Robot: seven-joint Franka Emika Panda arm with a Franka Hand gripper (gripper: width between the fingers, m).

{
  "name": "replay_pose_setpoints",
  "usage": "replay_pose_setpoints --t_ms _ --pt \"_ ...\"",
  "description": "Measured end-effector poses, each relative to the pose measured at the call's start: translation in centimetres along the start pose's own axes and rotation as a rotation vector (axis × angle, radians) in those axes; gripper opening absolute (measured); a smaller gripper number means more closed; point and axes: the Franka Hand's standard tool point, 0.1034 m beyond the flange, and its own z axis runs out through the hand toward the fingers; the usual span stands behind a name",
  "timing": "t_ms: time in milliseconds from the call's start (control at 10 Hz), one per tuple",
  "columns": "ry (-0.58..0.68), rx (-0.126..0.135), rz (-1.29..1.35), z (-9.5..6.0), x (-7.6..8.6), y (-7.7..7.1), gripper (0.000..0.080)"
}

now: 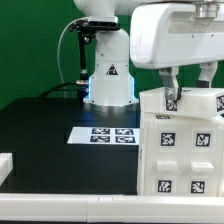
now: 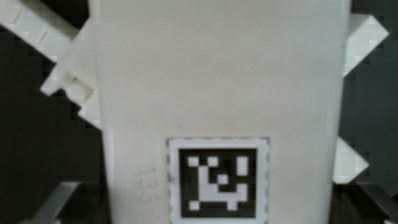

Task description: Assemble cabinet

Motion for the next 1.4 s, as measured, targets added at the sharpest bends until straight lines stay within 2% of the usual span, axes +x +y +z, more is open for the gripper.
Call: replay_pose_setpoints --t_ms 300,400,600,900,1100,1200,1400 --pt "0.005 -0.009 0.456 0.2 0.2 0.1 0.0552" --pt "0.004 -0.021 0.672 0.2 0.3 0.2 0.0554" --pt "0.025 -0.022 0.788 0.1 0.1 1.2 0.0554" --pt "0.025 -0.019 0.993 0.3 0.1 1.1 0.0554" --pt "0.059 -0.015 1.405 0.3 0.1 0.8 0.0554" --pt "0.126 -0.010 1.590 0.4 0.3 1.1 0.0554" --pt "0.149 0.003 1.729 0.4 0.2 1.3 0.0554"
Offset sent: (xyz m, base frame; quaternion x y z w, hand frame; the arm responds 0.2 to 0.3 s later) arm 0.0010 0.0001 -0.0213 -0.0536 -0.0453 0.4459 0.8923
